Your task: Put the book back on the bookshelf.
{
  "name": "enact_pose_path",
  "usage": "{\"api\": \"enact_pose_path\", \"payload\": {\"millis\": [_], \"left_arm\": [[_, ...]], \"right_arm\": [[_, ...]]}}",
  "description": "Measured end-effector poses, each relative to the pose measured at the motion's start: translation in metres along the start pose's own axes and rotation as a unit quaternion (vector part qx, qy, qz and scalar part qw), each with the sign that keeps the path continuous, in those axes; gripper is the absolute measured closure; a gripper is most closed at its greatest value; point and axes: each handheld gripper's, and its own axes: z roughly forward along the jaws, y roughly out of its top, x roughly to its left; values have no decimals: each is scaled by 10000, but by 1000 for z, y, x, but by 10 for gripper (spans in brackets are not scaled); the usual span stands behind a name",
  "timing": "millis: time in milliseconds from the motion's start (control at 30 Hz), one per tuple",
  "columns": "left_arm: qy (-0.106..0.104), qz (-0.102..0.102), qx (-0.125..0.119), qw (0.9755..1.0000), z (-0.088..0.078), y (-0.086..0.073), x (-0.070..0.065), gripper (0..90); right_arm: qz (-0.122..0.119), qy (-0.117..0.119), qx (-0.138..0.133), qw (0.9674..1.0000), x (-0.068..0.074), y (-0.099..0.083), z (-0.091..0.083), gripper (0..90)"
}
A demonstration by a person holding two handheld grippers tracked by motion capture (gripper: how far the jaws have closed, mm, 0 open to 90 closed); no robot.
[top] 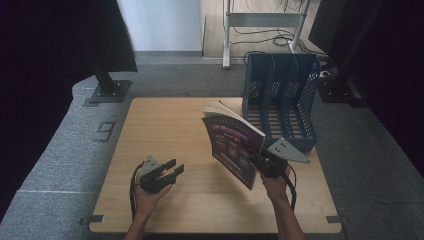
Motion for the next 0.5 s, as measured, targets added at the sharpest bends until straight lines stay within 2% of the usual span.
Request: {"api": "enact_pose_path", "payload": {"millis": [300, 500], "left_arm": [[31, 6, 50, 10000, 1, -1, -1, 558], [60, -21, 35, 10000, -1, -1, 0, 558]], "right_arm": [[-7, -203, -144, 9997, -10, 12, -7, 817], [13, -289, -122, 9995, -16, 13, -9, 818]]}}
